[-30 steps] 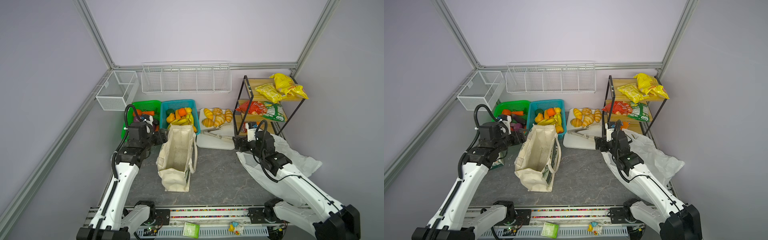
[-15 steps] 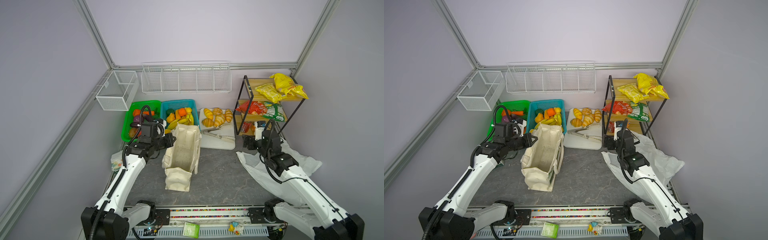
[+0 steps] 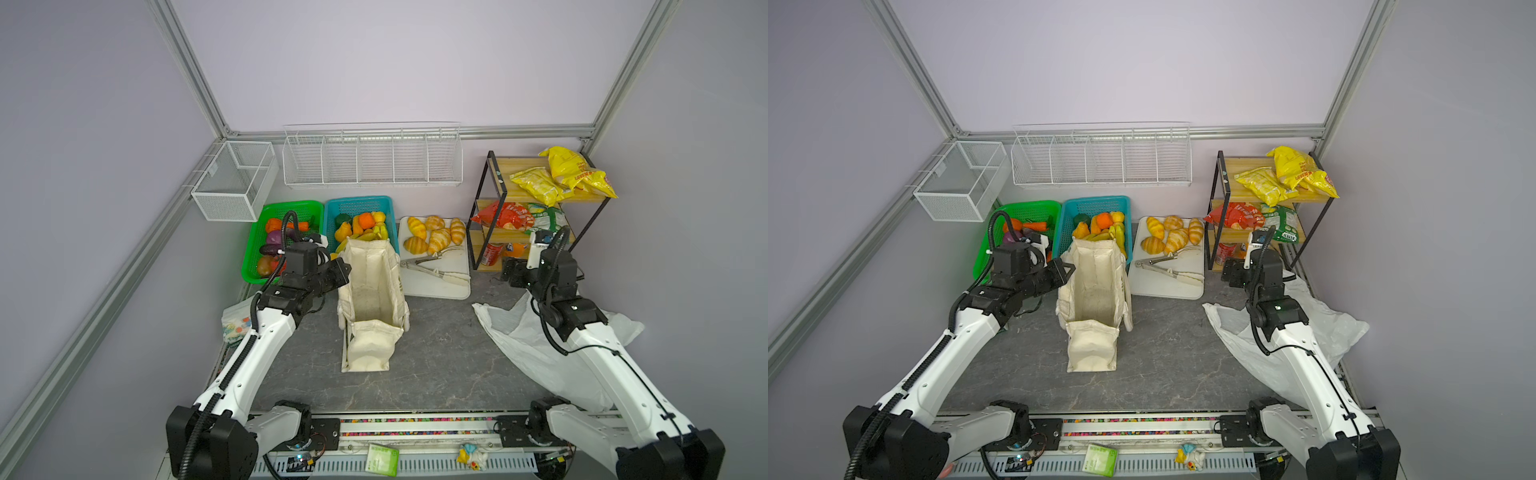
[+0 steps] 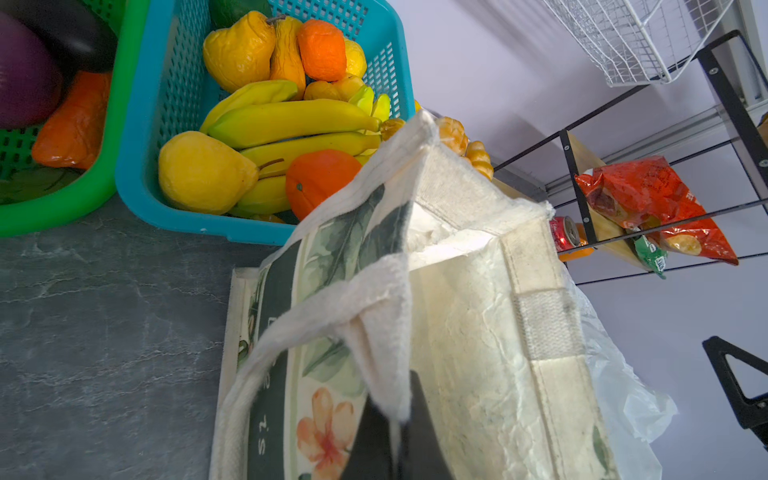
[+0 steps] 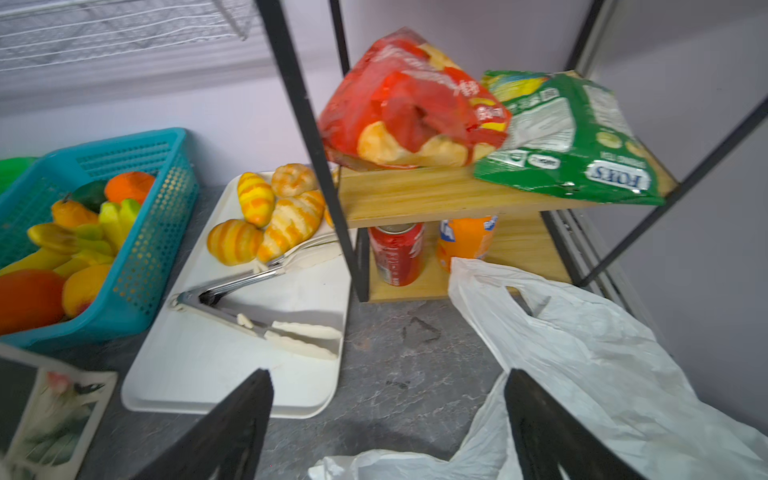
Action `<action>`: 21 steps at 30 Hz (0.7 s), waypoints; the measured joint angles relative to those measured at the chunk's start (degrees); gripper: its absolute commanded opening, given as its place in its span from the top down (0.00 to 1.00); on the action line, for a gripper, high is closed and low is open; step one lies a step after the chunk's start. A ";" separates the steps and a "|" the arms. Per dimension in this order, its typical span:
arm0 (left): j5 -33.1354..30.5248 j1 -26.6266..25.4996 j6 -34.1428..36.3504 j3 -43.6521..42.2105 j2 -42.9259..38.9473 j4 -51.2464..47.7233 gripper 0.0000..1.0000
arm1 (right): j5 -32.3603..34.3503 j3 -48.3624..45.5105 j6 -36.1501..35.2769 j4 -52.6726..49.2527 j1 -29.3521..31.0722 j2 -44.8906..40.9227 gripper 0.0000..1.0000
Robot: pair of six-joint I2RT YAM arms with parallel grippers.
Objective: Place the mixed food into the grocery bags and tie them
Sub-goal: 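Lift the tote handle open with left gripper while right reaches toward shelf, then grasp the red chip bag on the shelf with the right gripper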
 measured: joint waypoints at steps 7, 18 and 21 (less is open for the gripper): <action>-0.13 0.37 -0.87 -4.00 -1.66 3.61 1.00 | -6.97 0.09 6.45 1.60 -14.01 -0.50 0.07; 0.22 0.46 -0.85 -6.12 -3.50 5.81 1.00 | -22.91 3.06 19.91 12.28 -16.11 9.57 0.01; 0.35 0.46 -0.85 -6.64 -3.61 6.47 1.00 | -24.55 4.04 23.06 14.21 -15.21 11.96 0.02</action>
